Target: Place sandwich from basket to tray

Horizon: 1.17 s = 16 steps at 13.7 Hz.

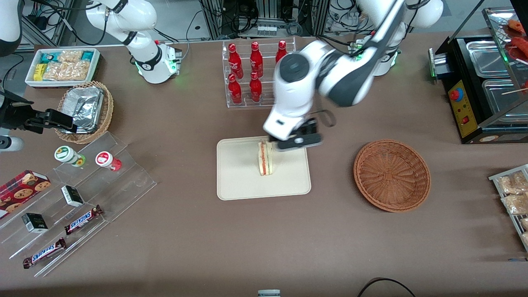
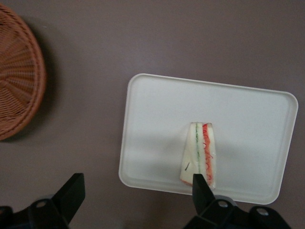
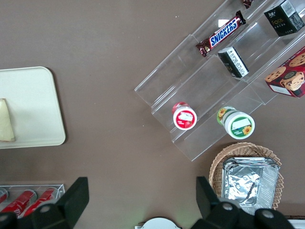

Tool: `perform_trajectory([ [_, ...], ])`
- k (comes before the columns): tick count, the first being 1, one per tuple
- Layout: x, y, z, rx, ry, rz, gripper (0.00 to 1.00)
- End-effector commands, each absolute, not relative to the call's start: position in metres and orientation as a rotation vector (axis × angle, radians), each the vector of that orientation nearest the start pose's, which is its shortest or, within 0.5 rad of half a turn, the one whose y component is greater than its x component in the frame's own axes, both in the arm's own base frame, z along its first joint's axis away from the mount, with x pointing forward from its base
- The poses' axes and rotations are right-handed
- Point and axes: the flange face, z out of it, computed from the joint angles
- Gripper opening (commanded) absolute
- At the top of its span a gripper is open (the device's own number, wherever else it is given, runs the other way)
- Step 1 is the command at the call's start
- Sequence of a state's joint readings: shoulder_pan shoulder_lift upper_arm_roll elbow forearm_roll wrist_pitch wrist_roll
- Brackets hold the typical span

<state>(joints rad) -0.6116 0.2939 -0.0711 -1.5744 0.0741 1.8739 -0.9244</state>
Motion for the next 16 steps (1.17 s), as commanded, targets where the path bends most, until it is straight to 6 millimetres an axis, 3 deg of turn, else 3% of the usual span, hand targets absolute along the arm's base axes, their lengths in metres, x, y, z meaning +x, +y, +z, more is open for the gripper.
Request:
perform_trajectory([
  [1,0.512,-0.326,0.520,-3.122,-0.335,-0.012,0.99],
  [3,0.513,-0.273,0.546,-3.113,-0.253,0.052,0.99],
  [6,0.508,-0.211,0.579,-3.106,-0.148,0.093,0.99],
  [8,0.510,-0.160,0.595,-3.109,-0.072,0.105,0.99],
  [11,0.512,-0.100,0.607,-3.113,0.032,0.139,0.99],
  [13,0.509,-0.068,0.604,-3.109,0.080,0.181,0.99],
  [16,0.506,-0.052,0.606,-3.112,0.042,0.165,0.99],
])
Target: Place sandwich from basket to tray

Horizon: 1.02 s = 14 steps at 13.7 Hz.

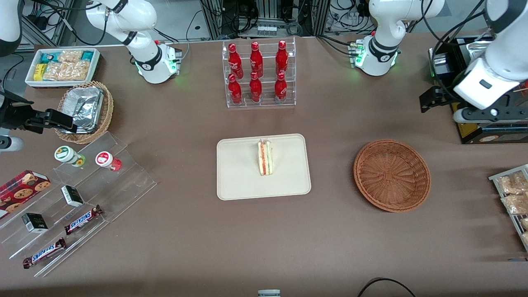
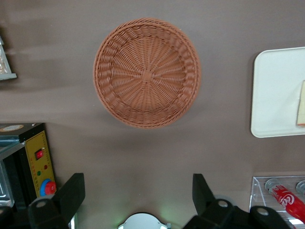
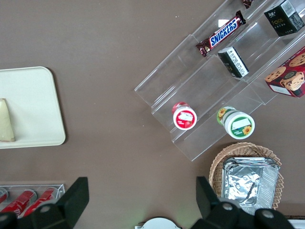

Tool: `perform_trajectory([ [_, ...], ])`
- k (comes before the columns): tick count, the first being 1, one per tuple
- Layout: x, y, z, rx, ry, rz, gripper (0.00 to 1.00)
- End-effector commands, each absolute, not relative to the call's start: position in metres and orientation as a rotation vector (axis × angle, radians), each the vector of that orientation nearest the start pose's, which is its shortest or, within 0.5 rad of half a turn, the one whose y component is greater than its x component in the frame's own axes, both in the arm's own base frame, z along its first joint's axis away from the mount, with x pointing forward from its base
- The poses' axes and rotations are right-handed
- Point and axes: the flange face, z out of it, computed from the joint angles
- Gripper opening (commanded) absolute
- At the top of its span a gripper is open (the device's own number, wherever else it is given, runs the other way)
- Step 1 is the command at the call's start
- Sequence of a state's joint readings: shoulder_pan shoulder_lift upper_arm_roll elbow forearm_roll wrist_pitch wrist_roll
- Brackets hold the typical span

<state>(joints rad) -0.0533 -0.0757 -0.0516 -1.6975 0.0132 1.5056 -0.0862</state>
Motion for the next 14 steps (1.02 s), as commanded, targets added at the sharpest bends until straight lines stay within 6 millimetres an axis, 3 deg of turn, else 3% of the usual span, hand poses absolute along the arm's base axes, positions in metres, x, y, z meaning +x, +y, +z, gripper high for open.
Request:
perform_trajectory([
  [1,0.508,-0.050,0.608,-3.112,0.028,0.155,0.99],
  [4,0.521,-0.053,0.627,-3.132,0.034,0.134,0.99],
  [14,0.522,-0.054,0.634,-3.157,0.039,0.112,0.99],
])
